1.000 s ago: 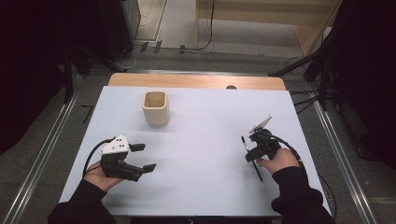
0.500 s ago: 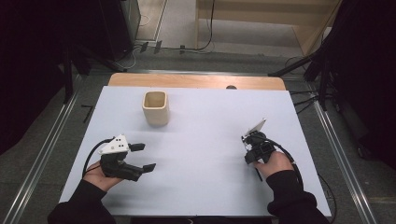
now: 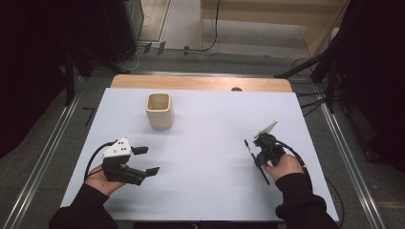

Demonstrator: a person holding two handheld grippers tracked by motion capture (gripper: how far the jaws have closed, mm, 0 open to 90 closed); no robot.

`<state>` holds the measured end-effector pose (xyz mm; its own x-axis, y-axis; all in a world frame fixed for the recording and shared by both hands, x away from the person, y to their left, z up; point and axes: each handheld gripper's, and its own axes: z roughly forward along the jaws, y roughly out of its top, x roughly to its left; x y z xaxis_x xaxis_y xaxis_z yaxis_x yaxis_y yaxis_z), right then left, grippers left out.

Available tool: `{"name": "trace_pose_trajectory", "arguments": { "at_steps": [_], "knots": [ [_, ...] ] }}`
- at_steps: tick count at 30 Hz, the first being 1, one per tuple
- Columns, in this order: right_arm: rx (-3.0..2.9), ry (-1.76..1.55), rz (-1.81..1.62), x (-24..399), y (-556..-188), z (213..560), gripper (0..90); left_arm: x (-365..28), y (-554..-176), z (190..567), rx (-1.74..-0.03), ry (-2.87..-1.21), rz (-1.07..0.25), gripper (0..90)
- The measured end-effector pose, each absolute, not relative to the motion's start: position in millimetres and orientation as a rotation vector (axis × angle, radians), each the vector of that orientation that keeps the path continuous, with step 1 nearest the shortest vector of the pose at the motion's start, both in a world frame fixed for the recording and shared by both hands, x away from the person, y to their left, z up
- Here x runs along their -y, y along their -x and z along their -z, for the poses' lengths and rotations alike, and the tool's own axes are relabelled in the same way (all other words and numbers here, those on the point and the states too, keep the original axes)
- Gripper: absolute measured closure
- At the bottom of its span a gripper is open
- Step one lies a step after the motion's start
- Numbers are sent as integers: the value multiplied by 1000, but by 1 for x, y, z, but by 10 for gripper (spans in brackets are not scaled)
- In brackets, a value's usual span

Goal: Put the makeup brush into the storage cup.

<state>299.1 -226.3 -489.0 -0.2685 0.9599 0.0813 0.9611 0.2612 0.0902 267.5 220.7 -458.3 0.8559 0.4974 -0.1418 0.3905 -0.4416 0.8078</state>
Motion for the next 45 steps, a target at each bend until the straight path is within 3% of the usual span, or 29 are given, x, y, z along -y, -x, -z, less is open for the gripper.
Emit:
{"name": "trace_pose_trajectory", "arguments": {
  "at_steps": [14,31,40,45],
  "knots": [
    [2465,1822,334,238,-299,477,869,-223,-271,460,-711,-2088,-127,165],
    [2384,1618,690,223,-302,467,869,-216,-288,462,-825,-2007,-32,168],
    [2368,1580,764,216,-299,464,869,-207,-288,460,-806,-2027,-63,170],
    [2357,1551,814,209,-300,464,869,-201,-291,458,-820,-2019,-8,155]
  ]
}}
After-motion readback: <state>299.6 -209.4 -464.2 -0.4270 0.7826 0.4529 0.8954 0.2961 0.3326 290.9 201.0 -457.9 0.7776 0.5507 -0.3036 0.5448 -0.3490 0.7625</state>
